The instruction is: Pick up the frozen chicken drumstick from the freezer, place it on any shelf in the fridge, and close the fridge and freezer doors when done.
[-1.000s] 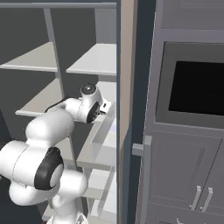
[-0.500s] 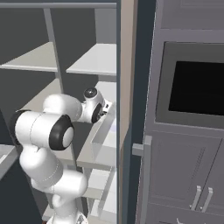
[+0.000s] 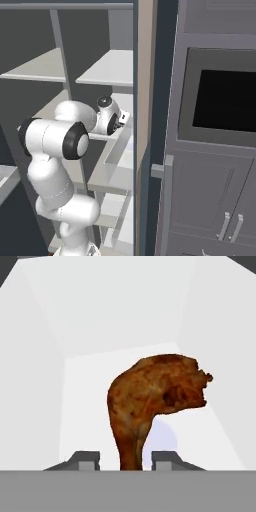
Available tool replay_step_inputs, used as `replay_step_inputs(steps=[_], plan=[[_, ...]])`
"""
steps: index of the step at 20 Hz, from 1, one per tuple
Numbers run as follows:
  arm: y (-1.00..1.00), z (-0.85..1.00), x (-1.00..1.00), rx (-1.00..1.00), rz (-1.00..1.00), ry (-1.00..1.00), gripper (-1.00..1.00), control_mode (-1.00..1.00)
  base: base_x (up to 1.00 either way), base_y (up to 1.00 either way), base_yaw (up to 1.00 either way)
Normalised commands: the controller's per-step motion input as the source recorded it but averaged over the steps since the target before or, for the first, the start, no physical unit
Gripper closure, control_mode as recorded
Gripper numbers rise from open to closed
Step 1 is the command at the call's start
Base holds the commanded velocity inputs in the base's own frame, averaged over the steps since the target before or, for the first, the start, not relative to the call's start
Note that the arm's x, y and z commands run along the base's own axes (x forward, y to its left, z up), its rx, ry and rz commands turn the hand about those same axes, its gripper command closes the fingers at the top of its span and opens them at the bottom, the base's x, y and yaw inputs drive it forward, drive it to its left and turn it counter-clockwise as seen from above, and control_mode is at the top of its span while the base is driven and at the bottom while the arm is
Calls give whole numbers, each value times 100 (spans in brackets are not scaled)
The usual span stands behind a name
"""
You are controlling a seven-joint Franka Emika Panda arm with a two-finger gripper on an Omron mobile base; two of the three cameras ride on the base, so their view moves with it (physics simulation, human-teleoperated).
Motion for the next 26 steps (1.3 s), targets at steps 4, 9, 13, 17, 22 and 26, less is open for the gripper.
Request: replay_step_inputs(steps=[4, 9, 13, 17, 22, 26], plan=[[0, -2, -31, 0, 0, 0, -100, -100, 0, 0, 0], [-7, 14, -93, 2, 0, -10, -100, -100, 0, 0, 0], [14, 58, -100, 2, 0, 0, -100, -100, 0, 0, 0], [26, 70, -100, 1, 0, 7, -100, -100, 0, 0, 0], [21, 44, -100, 4, 0, 6, -100, -100, 0, 0, 0], [8, 16, -100, 2, 0, 0, -100, -100, 0, 0, 0]])
